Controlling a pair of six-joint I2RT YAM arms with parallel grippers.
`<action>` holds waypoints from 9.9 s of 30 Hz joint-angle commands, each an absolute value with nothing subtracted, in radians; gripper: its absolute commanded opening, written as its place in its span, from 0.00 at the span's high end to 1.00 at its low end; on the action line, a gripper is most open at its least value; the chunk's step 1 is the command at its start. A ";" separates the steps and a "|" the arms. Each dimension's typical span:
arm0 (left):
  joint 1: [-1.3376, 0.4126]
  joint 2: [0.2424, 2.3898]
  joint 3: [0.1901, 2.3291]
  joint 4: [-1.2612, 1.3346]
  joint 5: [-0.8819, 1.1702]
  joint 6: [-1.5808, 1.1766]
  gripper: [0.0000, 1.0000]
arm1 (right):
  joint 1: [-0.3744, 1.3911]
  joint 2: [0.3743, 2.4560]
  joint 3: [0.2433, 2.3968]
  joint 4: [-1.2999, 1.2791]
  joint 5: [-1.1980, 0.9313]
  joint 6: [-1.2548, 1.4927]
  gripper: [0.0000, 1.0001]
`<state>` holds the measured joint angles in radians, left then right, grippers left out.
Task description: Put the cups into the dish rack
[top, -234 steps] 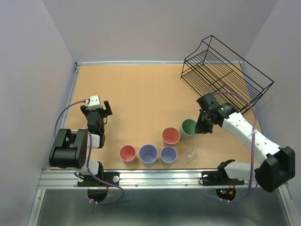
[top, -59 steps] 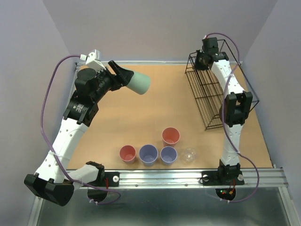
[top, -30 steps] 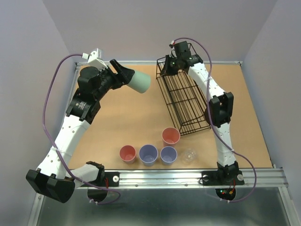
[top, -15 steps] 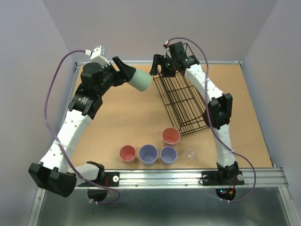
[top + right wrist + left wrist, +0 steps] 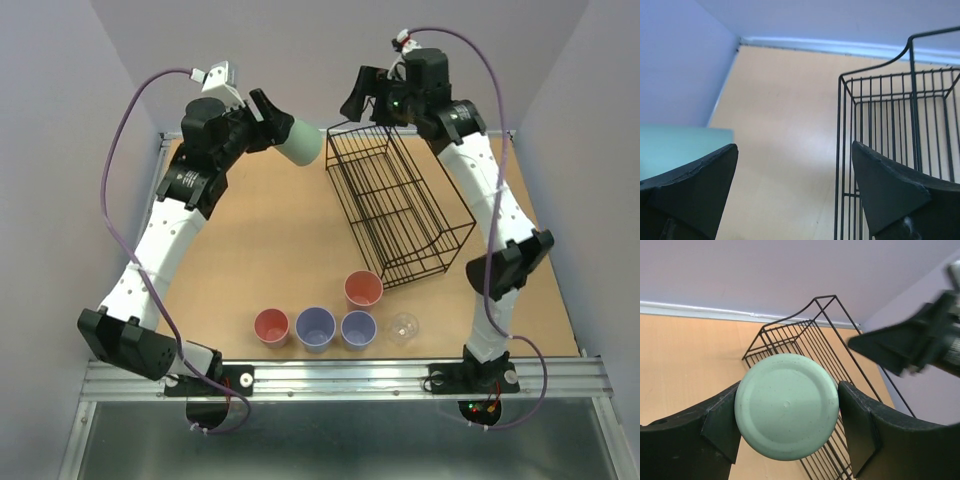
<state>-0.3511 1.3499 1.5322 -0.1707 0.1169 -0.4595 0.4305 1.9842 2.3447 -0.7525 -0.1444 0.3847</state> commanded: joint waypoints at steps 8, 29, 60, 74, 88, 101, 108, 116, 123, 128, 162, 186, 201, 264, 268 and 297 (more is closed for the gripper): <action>-0.388 1.681 1.892 -0.143 0.077 -0.273 1.00 | 0.428 1.450 1.848 -0.727 0.162 0.380 0.00; -0.568 2.186 2.358 -0.141 -0.222 -0.029 1.00 | 0.428 1.022 1.562 -0.997 0.242 0.561 0.00; -0.614 2.315 2.375 -0.107 -0.282 0.080 1.00 | 0.428 1.051 1.555 -1.069 0.268 0.549 0.00; -0.612 2.273 2.319 -0.187 -0.196 0.058 1.00 | 0.428 1.028 1.514 -1.065 0.270 0.584 0.00; -0.615 2.235 2.319 -0.241 -0.094 0.081 1.00 | 0.428 1.019 1.490 -1.055 0.267 0.614 0.00; -0.606 2.226 2.299 -0.244 -0.107 0.101 0.57 | 0.428 1.009 1.459 -1.051 0.259 0.641 0.00; -0.603 2.237 2.330 -0.224 -0.120 0.094 0.01 | 0.428 1.015 1.448 -1.042 0.252 0.641 0.00; -0.603 2.246 2.379 -0.198 -0.156 0.084 0.01 | 0.428 1.023 1.437 -1.034 0.236 0.640 0.00; -0.600 2.220 2.391 -0.199 -0.215 0.064 0.01 | 0.428 1.037 1.442 -1.028 0.233 0.629 0.00; -0.591 2.157 2.370 -0.207 -0.327 0.037 0.01 | 0.428 1.063 1.456 -1.012 0.235 0.604 0.00; -0.586 1.498 1.582 -0.116 -0.253 -0.212 0.01 | 1.121 1.314 1.538 -1.213 0.478 1.080 0.09; -0.546 1.232 1.201 -0.064 0.127 -0.385 0.10 | 1.172 1.131 1.137 -1.181 0.592 1.417 0.27; -0.607 1.071 1.160 -0.212 0.048 -0.468 0.13 | 1.112 1.132 1.019 -0.962 0.578 1.263 0.34; -0.379 1.032 1.063 0.578 0.785 -1.360 0.01 | 0.994 0.859 1.381 -0.312 0.612 0.723 1.00; -0.385 1.038 1.026 0.763 0.773 -1.437 0.01 | 0.994 0.883 1.385 -0.259 0.543 0.716 1.00; -0.532 1.054 0.905 1.064 0.388 -1.526 0.01 | 0.994 0.992 1.338 -0.112 0.379 0.762 1.00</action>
<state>-0.5472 1.0973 0.9268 0.9096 0.4660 -1.4990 0.9844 1.0157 1.3750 -0.1864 0.4049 0.7418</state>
